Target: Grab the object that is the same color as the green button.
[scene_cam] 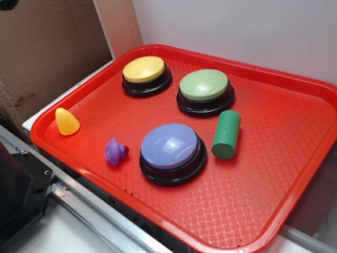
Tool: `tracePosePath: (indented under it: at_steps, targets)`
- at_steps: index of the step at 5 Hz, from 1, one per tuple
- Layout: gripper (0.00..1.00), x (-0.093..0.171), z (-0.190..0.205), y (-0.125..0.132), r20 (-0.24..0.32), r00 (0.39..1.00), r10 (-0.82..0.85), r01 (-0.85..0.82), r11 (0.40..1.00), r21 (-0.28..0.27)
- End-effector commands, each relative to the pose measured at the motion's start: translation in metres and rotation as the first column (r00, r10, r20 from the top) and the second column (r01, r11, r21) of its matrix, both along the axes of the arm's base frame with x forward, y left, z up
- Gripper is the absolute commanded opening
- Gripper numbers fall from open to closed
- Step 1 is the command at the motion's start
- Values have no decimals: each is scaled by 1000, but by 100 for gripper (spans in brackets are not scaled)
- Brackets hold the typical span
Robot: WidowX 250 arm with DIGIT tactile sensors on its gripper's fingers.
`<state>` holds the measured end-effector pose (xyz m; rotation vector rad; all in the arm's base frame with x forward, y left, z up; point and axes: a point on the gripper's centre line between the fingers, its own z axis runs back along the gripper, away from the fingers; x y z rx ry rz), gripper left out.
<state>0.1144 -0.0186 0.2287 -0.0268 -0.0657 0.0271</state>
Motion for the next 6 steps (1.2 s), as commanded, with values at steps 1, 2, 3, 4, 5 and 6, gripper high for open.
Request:
tracePosePath:
  at_steps: [1, 2, 3, 4, 5, 6]
  targets:
    - [100, 48, -37, -18, 89, 988, 126, -127, 992, 9]
    - [100, 75, -65, -42, 55, 992, 111, -109, 993, -45]
    - [100, 102, -89, -65, 31, 992, 121, -119, 991, -60]
    - [100, 126, -110, -88, 53, 981, 187, -176, 969, -173]
    - [100, 145, -130, -110, 76, 976, 203, -188, 968, -169]
    - [100, 164, -147, -126, 68, 974, 216, -198, 958, -208]
